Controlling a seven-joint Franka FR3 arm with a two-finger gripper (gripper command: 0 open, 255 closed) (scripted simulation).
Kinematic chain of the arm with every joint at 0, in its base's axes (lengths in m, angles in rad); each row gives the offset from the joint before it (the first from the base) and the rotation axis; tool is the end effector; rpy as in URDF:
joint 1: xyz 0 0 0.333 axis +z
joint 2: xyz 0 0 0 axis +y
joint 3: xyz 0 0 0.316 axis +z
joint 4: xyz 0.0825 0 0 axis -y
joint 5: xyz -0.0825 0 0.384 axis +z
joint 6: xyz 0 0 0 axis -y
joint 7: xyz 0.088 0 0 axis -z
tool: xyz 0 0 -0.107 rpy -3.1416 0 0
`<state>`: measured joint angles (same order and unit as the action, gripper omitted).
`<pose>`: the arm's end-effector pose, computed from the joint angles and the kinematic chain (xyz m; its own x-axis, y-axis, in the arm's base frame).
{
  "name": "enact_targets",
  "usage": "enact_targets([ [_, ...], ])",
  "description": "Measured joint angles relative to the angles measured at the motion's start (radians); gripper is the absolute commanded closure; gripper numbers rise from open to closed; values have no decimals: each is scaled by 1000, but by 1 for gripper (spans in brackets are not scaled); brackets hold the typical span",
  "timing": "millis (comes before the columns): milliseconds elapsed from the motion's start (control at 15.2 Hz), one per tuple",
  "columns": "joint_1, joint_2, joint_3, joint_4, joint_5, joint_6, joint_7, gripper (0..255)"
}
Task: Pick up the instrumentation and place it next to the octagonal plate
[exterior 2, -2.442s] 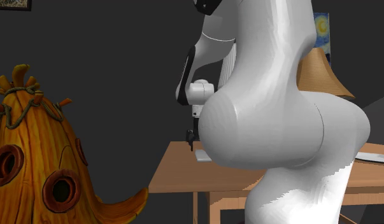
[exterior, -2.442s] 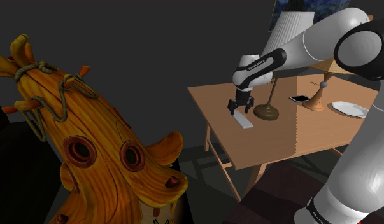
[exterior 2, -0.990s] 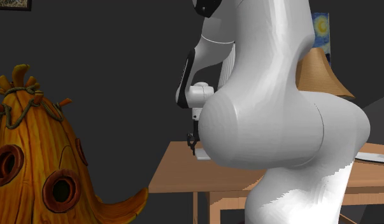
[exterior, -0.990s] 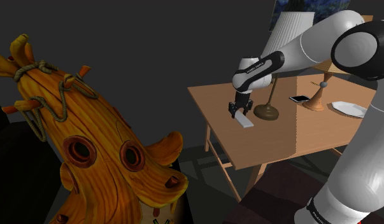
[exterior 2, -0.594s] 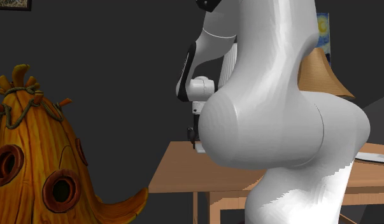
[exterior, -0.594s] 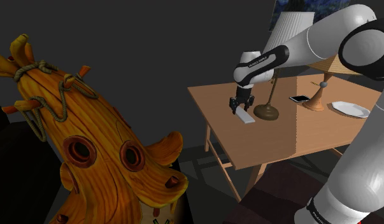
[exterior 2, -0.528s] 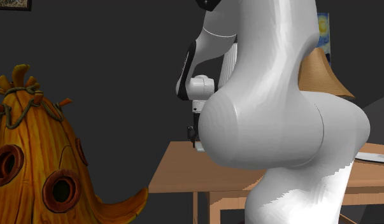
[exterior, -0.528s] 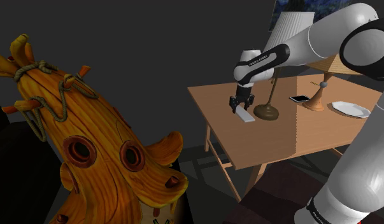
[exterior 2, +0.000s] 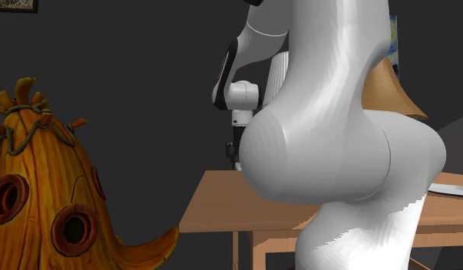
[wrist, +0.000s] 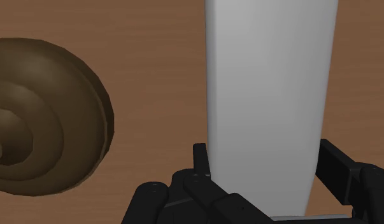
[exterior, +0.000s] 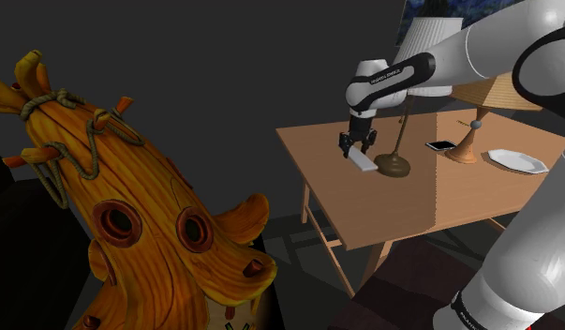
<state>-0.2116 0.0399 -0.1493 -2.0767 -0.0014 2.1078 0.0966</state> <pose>0.5176 -0.1949 0.4091 0.8975 -0.4410 -0.0076 -0.4409 -0.8975 0.0079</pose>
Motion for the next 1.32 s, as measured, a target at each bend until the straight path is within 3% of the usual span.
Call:
enact_targets([
  [660, -99, -145, -101, -165, -40, 25, -176, 255],
  [1320, -215, -233, -235, -245, -97, 25, -396, 255],
])
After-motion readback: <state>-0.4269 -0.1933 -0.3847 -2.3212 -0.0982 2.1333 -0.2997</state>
